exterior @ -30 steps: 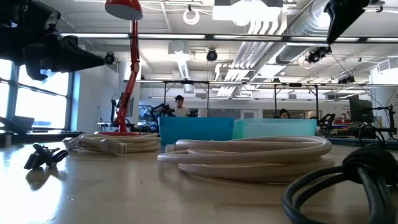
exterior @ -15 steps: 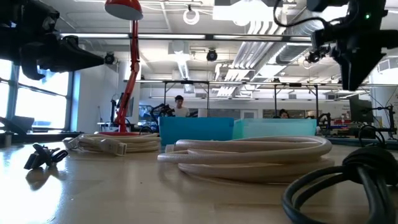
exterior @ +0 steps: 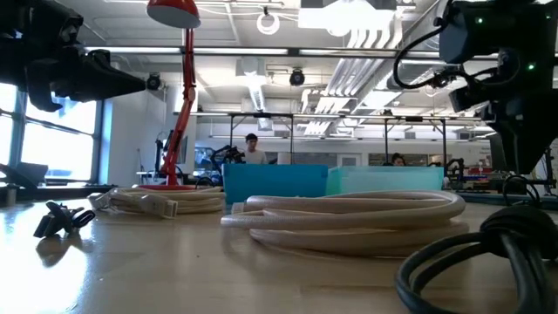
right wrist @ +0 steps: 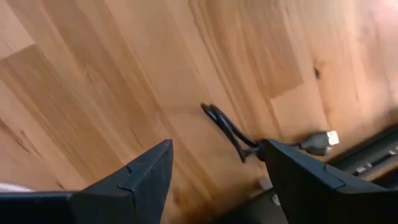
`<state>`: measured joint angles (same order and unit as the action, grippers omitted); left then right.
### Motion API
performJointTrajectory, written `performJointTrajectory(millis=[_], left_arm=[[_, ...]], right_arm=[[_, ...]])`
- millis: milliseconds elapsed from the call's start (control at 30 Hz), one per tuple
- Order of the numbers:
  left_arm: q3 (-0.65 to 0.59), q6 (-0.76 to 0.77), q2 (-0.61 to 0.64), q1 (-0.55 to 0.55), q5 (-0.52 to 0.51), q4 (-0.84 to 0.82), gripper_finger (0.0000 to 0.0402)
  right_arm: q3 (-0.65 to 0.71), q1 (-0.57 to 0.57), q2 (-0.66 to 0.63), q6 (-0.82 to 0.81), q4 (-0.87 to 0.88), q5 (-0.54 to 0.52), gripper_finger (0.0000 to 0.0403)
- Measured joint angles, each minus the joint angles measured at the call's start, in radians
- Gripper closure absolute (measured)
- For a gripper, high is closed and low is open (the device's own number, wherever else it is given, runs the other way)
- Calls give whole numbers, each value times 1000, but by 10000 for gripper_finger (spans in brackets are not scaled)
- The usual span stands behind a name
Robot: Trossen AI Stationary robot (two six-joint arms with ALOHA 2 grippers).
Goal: Pick & Place USB Port
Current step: Put the black USB cable into the blue bin
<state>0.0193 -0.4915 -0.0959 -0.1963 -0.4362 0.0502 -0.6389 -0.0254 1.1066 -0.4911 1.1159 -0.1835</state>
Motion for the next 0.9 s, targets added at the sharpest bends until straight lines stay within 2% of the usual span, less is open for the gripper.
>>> performJointTrajectory(millis=[333,567,667,800,900], left_arm=[[0,30,0,0,5,0,383],[0,32,0,0,29,-1,383],[0,32,0,0,29,-1,383],[0,31,0,0,29,-2,383],[0,30,0,0,29,-4,383]], right_arm=[[0,0,14,-54,-40,-30,157],[0,55,14,-176,-13,-58,157],[0,94,14,-283,3,-72,157],[0,145,14,-355,1,-22,157],[0,164,14,-293,0,3,157]])
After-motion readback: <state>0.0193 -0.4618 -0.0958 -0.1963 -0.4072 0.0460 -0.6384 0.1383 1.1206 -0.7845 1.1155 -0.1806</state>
